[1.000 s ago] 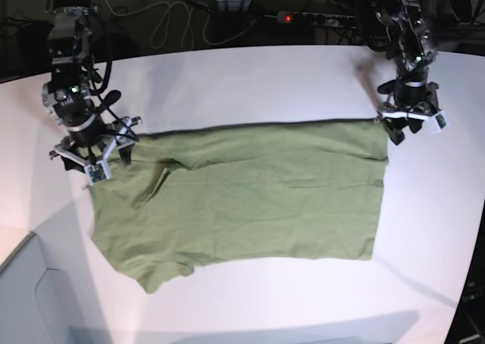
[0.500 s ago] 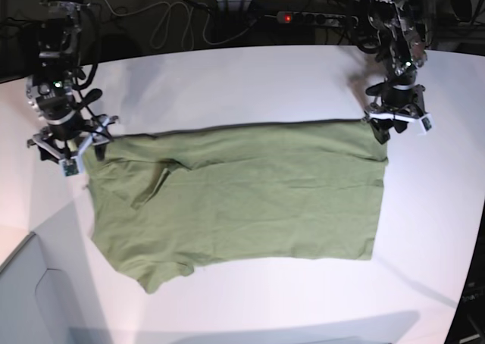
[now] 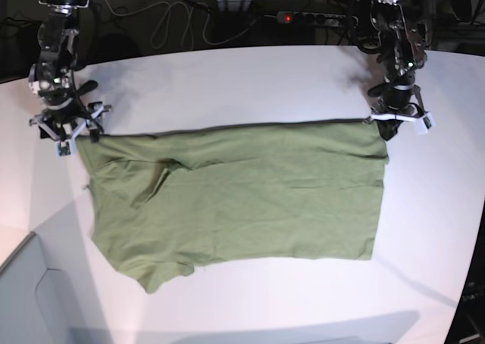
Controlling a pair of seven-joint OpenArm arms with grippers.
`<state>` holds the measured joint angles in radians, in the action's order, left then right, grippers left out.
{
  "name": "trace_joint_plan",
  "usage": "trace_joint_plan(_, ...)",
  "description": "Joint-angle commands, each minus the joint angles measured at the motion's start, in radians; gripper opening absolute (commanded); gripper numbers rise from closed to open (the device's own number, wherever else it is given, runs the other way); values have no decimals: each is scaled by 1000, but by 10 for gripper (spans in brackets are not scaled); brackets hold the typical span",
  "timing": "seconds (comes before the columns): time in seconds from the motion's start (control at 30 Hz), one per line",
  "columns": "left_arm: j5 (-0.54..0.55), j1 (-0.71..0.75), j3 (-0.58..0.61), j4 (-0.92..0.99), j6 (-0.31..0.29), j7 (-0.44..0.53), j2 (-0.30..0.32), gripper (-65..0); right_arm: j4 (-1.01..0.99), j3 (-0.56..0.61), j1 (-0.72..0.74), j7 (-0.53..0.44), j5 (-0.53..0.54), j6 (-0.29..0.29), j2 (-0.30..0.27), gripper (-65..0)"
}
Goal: Fold the T-shirt properly
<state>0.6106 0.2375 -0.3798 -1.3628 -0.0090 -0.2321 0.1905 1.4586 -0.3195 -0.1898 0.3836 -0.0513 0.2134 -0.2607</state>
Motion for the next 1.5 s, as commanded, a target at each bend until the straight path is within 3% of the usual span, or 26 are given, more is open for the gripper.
trace_joint_plan(0.0,-8,7,5,1,7,-49,0,-650,-5,-5,13,-28,-2,14,-15,-236)
trace_joint_plan(0.17,-8,13,5,0,7,-49,0,-650,-58,-5,3,-77,-2,17,-32,-242)
trace_joint_plan(0.23,-8,16,5,-7,7,-49,0,-650,-63,-5,0,-81,-2,28,-33,-272)
trace_joint_plan(0.3,-8,24,2,-10,7,-49,0,-650,-62,-7,0,-73,-2,93,-33,-352)
trace_joint_plan(0.37,-8,35,0,-13,7,-49,0,-650,-60,-22,0,-71,-2,154,-33,-476)
trace_joint_plan(0.47,-8,43,-2,-33,7,-49,0,-650,-60,-62,-3,-70,-2,185,-28,-650)
trace_joint_plan(0.8,-8,130,-3,-197,10,-49,4,-650,182,-71,-106,-64,-2,186,-33,-649)
trace_joint_plan(1.03,-7,199,-3,-294,11,-51,-1,-650,347,-103,-159,74,-2,188,-33,-649)
trace_joint_plan(1.17,-7,280,-3,-359,13,-51,-1,-650,396,-117,-236,85,-2,261,-32,-648)
trace_joint_plan(1.47,-7,406,-5,-439,13,-49,-1,-650,460,-119,-373,85,-3,268,-33,-648)
